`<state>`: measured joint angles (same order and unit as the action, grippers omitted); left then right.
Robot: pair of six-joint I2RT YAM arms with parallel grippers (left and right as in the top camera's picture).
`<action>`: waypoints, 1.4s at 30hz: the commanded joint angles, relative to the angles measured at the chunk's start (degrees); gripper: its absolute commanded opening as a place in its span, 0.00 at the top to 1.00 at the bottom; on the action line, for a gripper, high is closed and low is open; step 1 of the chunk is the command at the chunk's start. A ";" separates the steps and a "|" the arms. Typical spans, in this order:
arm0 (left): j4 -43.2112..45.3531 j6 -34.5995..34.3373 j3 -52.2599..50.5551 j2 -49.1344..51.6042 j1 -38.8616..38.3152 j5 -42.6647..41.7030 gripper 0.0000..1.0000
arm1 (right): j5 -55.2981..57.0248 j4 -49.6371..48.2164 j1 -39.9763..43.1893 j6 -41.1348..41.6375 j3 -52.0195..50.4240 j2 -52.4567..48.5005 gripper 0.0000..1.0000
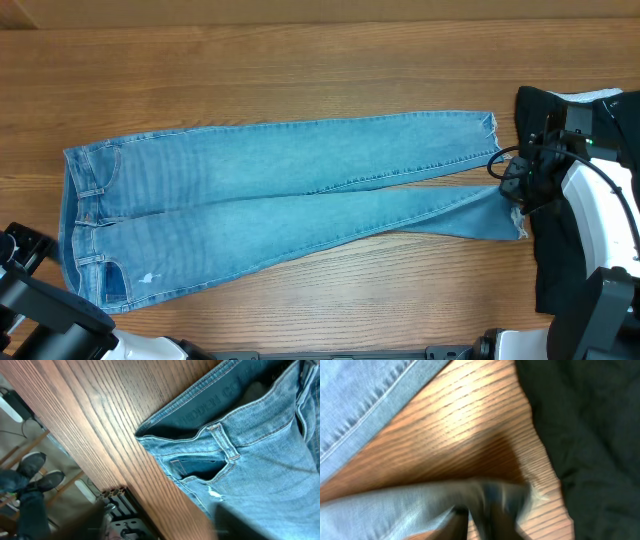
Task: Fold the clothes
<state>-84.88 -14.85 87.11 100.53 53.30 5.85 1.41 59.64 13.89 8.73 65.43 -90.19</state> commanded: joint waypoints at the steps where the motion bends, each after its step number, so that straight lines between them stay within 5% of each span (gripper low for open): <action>1: 0.22 0.26 1.53 0.46 0.20 -3.02 0.16 | -1.53 1.20 0.33 -0.24 3.15 0.22 0.45; 5: 2.73 1.14 11.72 0.46 -2.27 -17.79 0.20 | -1.77 11.52 0.33 -0.22 16.65 0.22 0.17; 7: 8.68 1.14 13.49 0.81 -9.20 -19.10 0.25 | -9.22 8.37 -0.04 -1.86 20.94 0.22 0.16; 12: 11.91 0.74 13.51 12.09 -23.47 -9.16 0.21 | -12.41 0.81 -6.47 -4.72 20.90 -5.73 0.46; 14: 11.82 0.50 13.51 16.81 -24.41 -7.72 0.26 | -12.41 -0.50 -8.85 -4.72 20.90 -10.16 0.67; 15: 10.99 0.50 13.51 19.39 -24.41 -7.76 0.46 | -12.46 -0.85 -10.21 -4.72 20.90 -13.46 0.91; 17: 9.27 0.52 13.49 22.88 -24.39 -6.60 0.85 | -12.50 -0.83 -12.81 -4.72 20.85 -17.16 0.96; 26: 11.47 -0.48 11.96 24.83 -24.41 -3.43 0.96 | -12.50 -4.72 -18.38 -4.68 20.24 -26.64 0.96; 42: 25.22 -0.59 2.56 24.83 -25.73 -1.79 0.96 | -12.63 -8.48 -18.38 -4.02 20.09 -29.64 0.96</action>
<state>-61.73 -14.85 91.13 124.60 28.47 3.49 -10.72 51.90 -4.49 4.49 85.41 -119.55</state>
